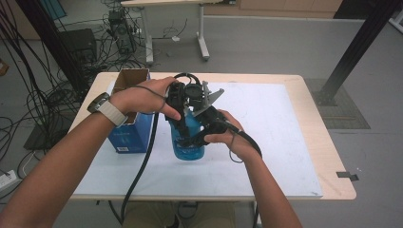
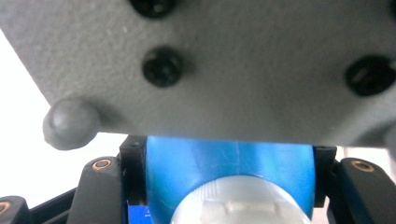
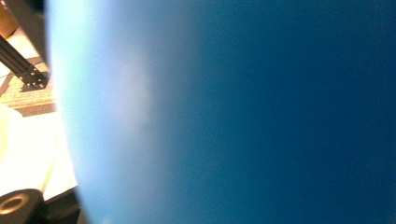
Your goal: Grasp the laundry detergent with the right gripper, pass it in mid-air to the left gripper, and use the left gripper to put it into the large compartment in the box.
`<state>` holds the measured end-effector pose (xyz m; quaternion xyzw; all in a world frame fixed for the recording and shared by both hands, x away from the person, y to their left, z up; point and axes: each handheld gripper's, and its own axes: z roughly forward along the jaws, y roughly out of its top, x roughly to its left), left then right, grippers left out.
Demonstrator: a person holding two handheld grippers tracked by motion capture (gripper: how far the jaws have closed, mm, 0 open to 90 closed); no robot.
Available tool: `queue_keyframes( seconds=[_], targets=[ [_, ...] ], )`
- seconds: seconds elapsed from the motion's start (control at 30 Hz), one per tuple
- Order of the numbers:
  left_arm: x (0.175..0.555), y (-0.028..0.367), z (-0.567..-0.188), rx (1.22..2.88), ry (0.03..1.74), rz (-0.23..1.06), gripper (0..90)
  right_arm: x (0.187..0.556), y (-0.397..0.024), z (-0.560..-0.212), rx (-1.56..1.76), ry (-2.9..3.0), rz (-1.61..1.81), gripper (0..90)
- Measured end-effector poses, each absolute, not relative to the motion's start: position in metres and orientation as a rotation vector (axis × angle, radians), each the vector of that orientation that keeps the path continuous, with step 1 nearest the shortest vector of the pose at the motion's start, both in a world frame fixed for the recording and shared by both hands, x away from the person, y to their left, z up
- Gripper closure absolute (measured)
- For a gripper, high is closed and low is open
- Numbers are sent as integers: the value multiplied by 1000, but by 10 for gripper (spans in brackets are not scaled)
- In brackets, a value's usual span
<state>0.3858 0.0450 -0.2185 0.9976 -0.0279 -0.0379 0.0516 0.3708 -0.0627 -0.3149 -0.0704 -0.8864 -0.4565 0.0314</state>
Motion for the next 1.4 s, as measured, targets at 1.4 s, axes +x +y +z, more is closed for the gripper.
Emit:
queue_keyframes(
  seconds=[1.4],
  targets=[
    [386,50,-219,3012,-81,-115,380,371,-61,-314,-219,-2733,-1398,436]
  ],
)
